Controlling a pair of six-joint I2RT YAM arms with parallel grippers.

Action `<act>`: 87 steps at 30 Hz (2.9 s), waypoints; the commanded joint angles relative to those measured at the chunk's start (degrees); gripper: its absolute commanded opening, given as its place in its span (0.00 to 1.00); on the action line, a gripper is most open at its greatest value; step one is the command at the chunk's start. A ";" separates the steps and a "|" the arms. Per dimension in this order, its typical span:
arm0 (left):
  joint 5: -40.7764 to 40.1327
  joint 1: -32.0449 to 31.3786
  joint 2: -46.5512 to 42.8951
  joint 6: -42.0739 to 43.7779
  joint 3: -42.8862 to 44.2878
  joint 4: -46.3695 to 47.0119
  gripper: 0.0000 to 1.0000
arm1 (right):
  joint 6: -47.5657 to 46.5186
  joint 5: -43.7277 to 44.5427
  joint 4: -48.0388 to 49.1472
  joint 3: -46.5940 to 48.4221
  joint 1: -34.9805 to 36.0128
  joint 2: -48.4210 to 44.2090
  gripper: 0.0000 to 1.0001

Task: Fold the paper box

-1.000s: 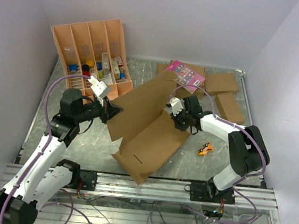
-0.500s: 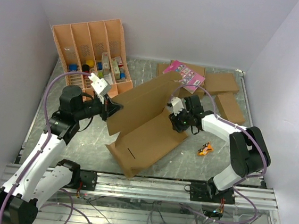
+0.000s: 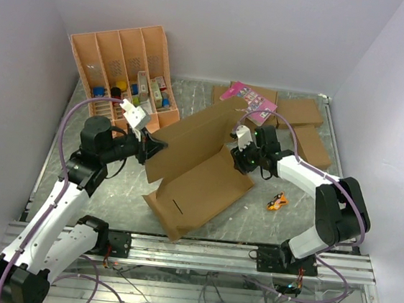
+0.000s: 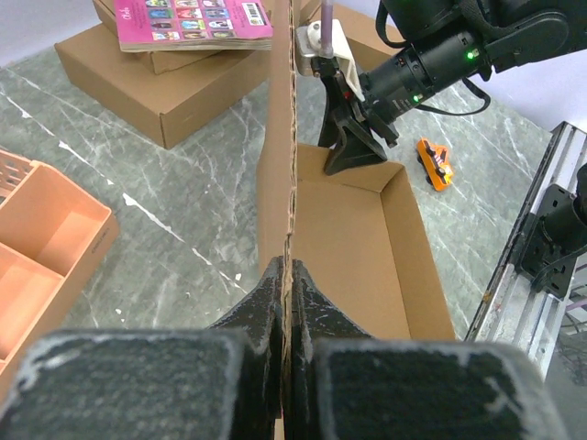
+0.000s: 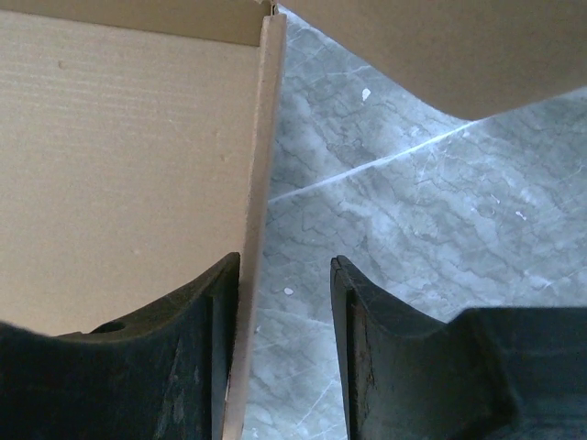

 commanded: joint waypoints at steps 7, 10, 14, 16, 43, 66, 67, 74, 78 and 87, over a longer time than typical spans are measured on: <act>-1.28 -1.72 -1.28 -1.85 -0.75 3.37 0.07 | 0.66 -0.24 2.30 -1.15 -0.24 0.08 0.43; -1.73 -1.86 -1.38 -1.46 -1.01 2.94 0.07 | 0.58 -0.18 2.29 -1.13 -0.24 0.26 0.43; -1.96 -1.94 -1.73 -1.60 -1.10 2.97 0.07 | 0.61 -0.24 2.60 -1.15 -0.24 0.42 0.43; -1.81 -1.92 -1.58 -1.97 -1.19 3.39 0.07 | 0.70 -0.31 2.83 -1.31 0.16 0.71 0.43; -4.18 -2.28 0.13 -1.55 -0.37 3.51 0.07 | -4.11 3.20 -1.17 -0.45 2.94 -0.14 0.49; -5.56 -2.30 -0.61 -3.12 -1.94 5.00 0.07 | -9.68 -0.62 -7.67 -0.29 1.53 -0.52 0.57; -5.64 -2.32 -0.68 -3.00 -1.93 4.93 0.07 | -9.59 -0.56 -7.64 -0.20 1.52 -0.31 0.56; -5.61 -2.30 -0.43 -3.08 -1.89 5.09 0.07 | -8.62 0.49 -7.11 -0.10 1.52 0.41 0.47; -5.66 -2.30 -0.43 -2.86 -1.81 4.97 0.07 | -7.80 2.82 -6.39 -0.10 1.52 0.72 0.40; -5.52 -2.30 -0.29 -2.75 -1.29 4.78 0.07 | -5.80 7.62 -4.64 -0.19 1.58 1.68 0.03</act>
